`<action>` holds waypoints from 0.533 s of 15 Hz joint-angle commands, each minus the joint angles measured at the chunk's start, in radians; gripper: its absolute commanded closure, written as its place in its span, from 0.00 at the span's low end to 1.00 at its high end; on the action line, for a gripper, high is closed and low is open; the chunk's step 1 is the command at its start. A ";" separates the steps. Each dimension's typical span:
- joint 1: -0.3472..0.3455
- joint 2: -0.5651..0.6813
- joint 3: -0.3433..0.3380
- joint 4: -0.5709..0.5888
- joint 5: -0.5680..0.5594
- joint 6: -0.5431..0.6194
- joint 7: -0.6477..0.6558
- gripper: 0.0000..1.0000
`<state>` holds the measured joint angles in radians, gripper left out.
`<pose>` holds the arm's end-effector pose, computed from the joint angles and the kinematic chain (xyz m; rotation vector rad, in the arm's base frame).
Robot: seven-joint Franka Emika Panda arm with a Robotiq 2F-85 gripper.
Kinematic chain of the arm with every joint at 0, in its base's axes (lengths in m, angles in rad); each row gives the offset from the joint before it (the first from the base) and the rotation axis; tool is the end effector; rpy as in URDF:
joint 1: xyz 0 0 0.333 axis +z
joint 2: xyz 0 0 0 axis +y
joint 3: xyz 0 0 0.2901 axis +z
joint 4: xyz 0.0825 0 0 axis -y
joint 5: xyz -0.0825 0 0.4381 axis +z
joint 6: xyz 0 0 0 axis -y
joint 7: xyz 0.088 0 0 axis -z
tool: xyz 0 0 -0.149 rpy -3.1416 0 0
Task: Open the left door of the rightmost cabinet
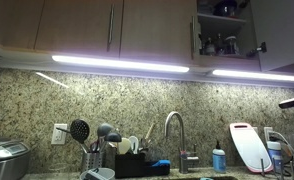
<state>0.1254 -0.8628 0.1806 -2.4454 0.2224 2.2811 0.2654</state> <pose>0.4130 0.1530 0.5978 -2.7412 0.0781 -0.9257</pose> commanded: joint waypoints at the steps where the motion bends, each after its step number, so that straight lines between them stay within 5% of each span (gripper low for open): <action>1: -0.042 -0.021 -0.023 0.024 -0.003 0.049 0.013 0.00; 8: -0.135 0.037 -0.053 0.072 -0.013 0.358 0.016 0.00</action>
<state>0.0298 -0.8791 0.1238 -2.4078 0.2215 2.5234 0.2653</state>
